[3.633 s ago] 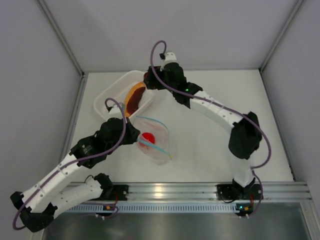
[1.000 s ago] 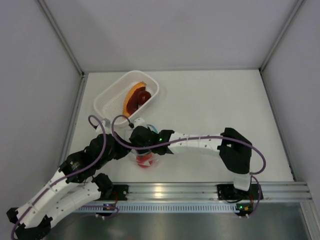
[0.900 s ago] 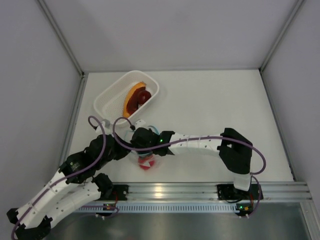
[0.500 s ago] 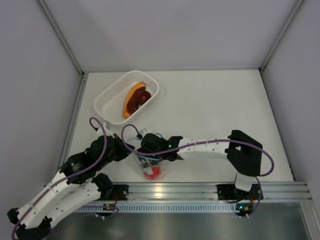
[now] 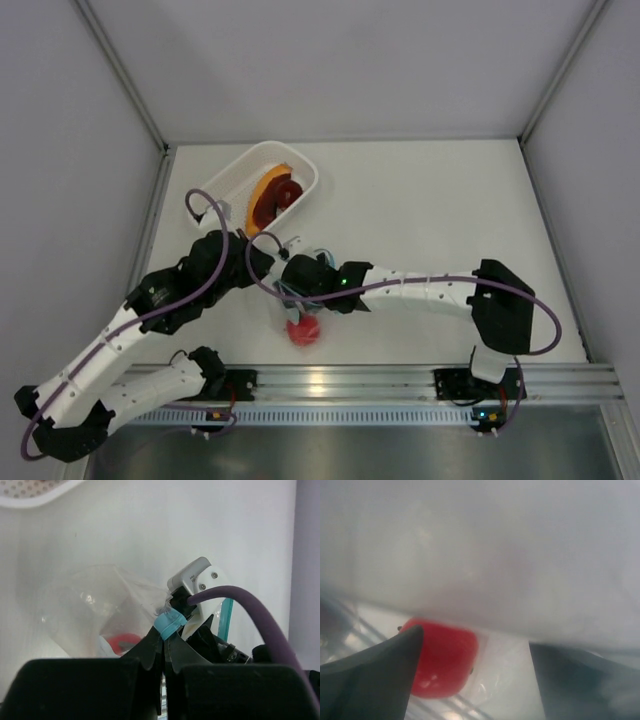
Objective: Open the zip-top bag and remove the fake food
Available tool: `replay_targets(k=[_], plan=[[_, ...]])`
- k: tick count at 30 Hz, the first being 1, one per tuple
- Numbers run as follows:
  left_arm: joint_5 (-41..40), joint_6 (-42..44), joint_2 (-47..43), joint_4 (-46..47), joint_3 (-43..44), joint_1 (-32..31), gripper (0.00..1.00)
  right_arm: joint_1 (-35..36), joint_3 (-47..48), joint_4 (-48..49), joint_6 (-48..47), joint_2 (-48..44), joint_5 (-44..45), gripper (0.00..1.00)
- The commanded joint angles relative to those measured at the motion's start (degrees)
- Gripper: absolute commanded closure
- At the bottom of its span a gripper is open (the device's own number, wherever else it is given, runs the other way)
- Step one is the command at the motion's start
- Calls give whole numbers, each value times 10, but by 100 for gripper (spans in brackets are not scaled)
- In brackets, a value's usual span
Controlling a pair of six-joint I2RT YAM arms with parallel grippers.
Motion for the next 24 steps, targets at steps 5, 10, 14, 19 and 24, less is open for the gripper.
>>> replay_targets(k=[5, 10, 14, 19, 24], plan=[[-12, 91, 75, 80, 95, 2, 100, -46, 49, -105, -31, -65, 224, 14], [38, 82, 45, 148, -38, 2, 100, -58, -23, -48, -34, -75, 115, 13], [49, 39, 15, 201, -152, 0, 100, -60, -58, -38, 2, -51, 86, 12], [37, 9, -35, 218, -224, -10, 100, -47, -84, -58, 29, -47, 79, 7], [14, -3, -29, 234, -238, -37, 100, -25, -99, -83, 46, -81, 86, 5]])
